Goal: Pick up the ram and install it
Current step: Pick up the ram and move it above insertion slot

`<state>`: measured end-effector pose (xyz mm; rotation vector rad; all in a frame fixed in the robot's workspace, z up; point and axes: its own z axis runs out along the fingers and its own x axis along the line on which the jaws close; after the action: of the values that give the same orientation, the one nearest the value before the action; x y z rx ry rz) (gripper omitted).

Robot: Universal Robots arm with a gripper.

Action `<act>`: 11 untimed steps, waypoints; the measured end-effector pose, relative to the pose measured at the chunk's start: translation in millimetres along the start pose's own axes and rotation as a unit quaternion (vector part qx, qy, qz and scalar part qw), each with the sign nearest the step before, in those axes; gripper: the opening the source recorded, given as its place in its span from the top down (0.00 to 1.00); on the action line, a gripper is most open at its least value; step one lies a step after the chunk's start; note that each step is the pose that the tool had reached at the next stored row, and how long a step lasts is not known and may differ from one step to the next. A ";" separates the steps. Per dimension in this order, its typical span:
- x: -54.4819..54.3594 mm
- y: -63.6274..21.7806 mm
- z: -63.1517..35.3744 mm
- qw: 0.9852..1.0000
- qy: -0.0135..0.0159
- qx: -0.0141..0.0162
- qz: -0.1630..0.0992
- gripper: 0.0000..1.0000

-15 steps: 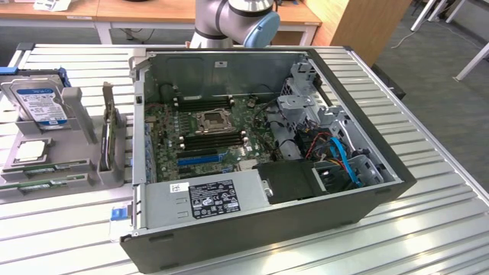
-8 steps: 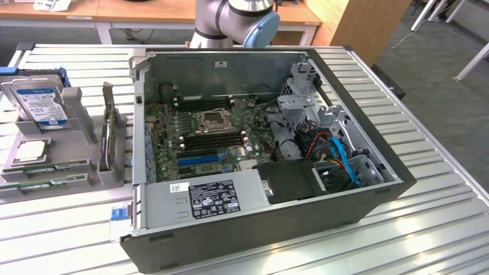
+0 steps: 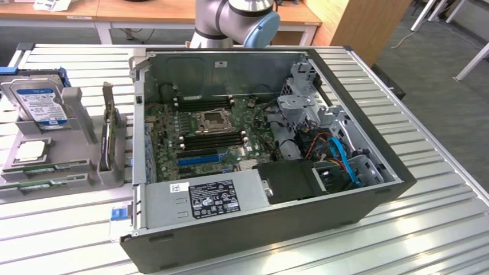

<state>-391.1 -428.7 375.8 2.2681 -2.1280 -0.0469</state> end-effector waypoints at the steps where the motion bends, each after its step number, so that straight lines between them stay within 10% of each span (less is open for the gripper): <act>1: 0.0 0.0 0.0 1.000 0.000 0.000 0.000 0.90; 11: -0.1 -0.1 1.0 1.000 0.000 0.000 0.000 0.90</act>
<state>-391.0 -428.6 374.8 2.2683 -2.1280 -0.0469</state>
